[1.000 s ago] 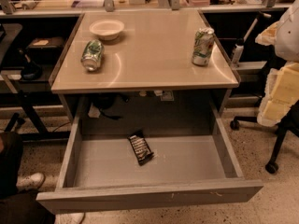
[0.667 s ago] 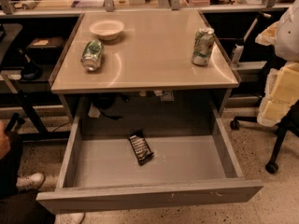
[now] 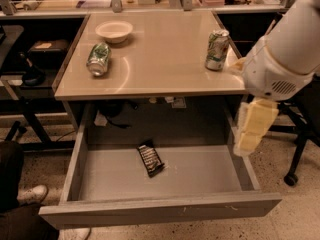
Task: Pick rxbar chocolate from top drawer and place on counter
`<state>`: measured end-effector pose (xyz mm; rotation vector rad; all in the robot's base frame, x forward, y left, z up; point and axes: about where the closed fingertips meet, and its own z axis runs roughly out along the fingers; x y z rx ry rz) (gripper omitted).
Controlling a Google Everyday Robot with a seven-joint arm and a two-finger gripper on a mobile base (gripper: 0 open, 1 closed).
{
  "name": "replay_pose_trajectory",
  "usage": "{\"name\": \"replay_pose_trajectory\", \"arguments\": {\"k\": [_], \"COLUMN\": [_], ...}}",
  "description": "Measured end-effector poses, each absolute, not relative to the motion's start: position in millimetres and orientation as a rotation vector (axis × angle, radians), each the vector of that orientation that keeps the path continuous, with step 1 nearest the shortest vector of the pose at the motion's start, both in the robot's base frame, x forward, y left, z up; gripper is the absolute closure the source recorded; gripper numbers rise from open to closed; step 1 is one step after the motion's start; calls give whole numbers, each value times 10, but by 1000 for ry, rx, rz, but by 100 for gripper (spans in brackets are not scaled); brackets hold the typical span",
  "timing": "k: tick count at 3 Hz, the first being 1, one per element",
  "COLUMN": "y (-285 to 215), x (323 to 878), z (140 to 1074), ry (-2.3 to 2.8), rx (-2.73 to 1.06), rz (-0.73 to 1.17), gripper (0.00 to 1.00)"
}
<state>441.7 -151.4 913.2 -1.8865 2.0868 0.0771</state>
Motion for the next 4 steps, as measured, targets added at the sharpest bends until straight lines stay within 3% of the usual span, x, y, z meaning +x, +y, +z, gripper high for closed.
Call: {"name": "replay_pose_trajectory", "arguments": {"k": [1, 4], "y": [-1152, -836], "x": [4396, 4683], "z": [8887, 8314], "ry": [2005, 2015], "rx": [-1967, -1892], "rz": [187, 134], "gripper": [0, 0]}}
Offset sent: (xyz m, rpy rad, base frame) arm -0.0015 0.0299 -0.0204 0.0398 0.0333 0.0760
